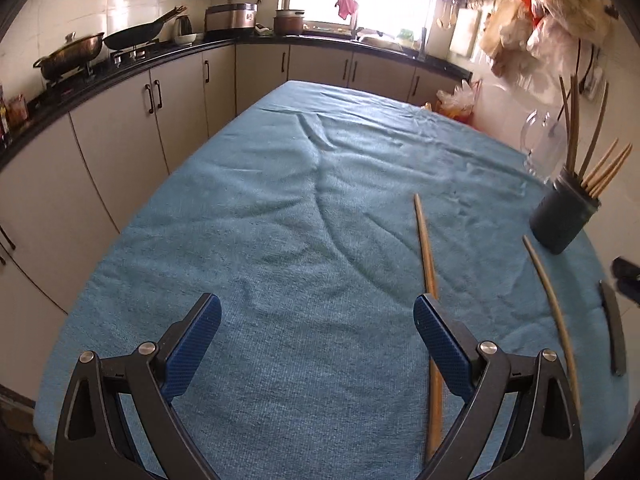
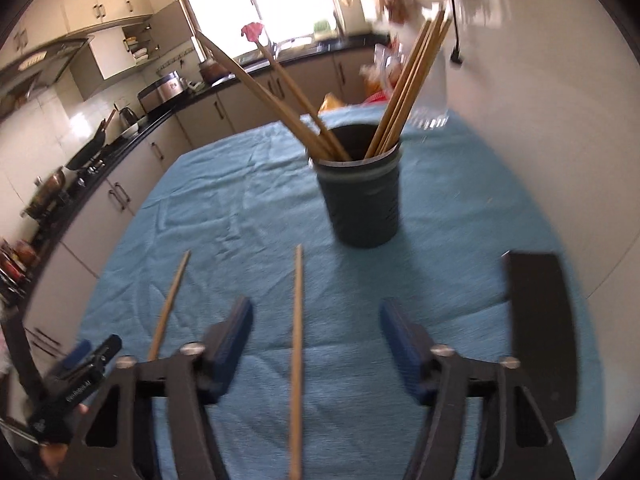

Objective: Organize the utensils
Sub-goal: 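Move both open tools back over the last chopsticks on the cloth, then close the left tool on a wooden chopstick while the right tool grasps another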

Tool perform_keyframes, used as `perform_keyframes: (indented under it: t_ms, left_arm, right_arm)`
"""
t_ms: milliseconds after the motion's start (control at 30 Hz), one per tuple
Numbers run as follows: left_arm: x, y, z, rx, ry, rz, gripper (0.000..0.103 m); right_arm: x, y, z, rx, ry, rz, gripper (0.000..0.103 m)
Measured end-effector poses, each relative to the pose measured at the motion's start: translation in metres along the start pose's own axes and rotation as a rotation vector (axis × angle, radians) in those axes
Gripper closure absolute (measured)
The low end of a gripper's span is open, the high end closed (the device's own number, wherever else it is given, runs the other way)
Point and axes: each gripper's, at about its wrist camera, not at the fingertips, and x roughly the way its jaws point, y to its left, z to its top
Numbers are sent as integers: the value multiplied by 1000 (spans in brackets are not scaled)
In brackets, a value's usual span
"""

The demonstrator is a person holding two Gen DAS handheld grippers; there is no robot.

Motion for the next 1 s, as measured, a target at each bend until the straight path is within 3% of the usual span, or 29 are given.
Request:
perform_keyframes:
  t_ms: [333, 500, 767, 800, 1000]
  left_arm:
    - [6, 4, 0, -17, 26, -45, 7]
    - [5, 4, -1, -15, 21, -57, 7]
    - [5, 5, 0, -21, 22, -69, 7]
    - [5, 5, 0, -21, 23, -71, 7]
    - [5, 4, 0, -18, 32, -66, 7]
  right_arm:
    - [66, 8, 23, 50, 211, 63, 68]
    - [93, 21, 25, 5, 274, -3, 70]
    - [116, 39, 21, -72, 337, -65, 84]
    - [117, 41, 20, -72, 344, -47, 94]
    - [107, 53, 13, -63, 335, 78, 95]
